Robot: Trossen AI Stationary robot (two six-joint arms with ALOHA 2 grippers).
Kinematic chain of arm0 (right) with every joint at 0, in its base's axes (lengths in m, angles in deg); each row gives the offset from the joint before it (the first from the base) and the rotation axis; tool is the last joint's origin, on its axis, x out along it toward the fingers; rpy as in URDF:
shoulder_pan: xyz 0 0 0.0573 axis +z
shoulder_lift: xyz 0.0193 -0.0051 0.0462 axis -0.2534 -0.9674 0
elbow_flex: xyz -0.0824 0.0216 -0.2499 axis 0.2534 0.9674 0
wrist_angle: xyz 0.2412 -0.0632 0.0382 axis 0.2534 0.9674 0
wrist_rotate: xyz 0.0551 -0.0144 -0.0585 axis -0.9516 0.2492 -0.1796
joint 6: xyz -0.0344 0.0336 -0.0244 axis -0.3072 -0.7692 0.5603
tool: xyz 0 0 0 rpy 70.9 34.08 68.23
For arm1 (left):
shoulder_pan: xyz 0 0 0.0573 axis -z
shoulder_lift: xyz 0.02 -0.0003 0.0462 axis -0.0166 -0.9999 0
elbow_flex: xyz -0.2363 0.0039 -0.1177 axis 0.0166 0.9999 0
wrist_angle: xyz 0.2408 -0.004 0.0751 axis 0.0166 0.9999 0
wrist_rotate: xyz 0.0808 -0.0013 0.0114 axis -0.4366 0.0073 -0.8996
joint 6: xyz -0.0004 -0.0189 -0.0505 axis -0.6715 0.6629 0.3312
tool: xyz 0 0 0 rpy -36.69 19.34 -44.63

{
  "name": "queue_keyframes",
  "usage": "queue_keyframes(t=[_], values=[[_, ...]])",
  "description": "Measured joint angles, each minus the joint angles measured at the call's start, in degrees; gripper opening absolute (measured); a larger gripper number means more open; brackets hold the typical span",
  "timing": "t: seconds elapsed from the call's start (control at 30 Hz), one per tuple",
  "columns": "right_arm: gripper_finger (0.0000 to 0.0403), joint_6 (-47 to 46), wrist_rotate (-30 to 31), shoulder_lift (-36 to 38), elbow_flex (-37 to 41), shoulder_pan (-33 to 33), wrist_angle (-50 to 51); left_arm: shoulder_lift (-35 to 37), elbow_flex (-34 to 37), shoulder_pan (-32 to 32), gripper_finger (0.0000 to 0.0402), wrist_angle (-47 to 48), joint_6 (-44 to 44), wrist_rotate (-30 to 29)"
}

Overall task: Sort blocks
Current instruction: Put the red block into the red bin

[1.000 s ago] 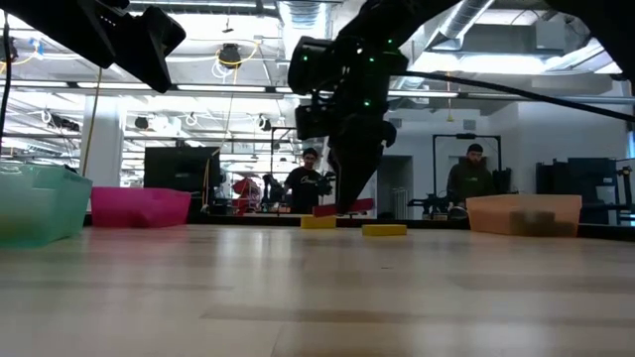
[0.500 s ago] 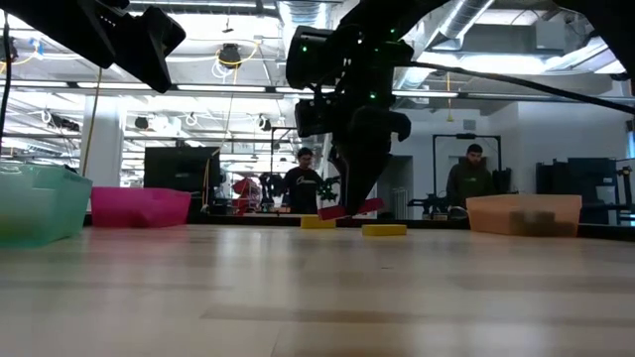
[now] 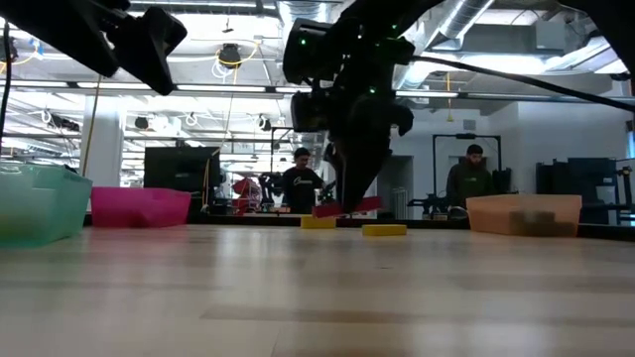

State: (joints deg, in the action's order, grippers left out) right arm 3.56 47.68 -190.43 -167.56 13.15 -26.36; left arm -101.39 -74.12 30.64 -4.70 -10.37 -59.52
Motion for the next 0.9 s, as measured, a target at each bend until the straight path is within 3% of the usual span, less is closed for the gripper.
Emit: queue_keyframes(t=[0.37, 0.67, 0.9], values=[[0.0112, -1.69, -9.70, 0.42, 0.00, 3.08, -6.04, 0.01, 0.00, -0.04, 0.0238, -0.21, -14.78, -13.44], [0.0112, -2.81, -13.58, 5.66, 0.00, 4.21, -18.13, 0.01, 0.04, -0.04, 0.0238, -3.04, -23.78, -15.34], [0.0112, -4.20, -13.76, 10.24, 0.00, 5.16, -21.53, 0.01, 0.04, -0.28, 0.0238, -9.04, -30.40, -16.73]])
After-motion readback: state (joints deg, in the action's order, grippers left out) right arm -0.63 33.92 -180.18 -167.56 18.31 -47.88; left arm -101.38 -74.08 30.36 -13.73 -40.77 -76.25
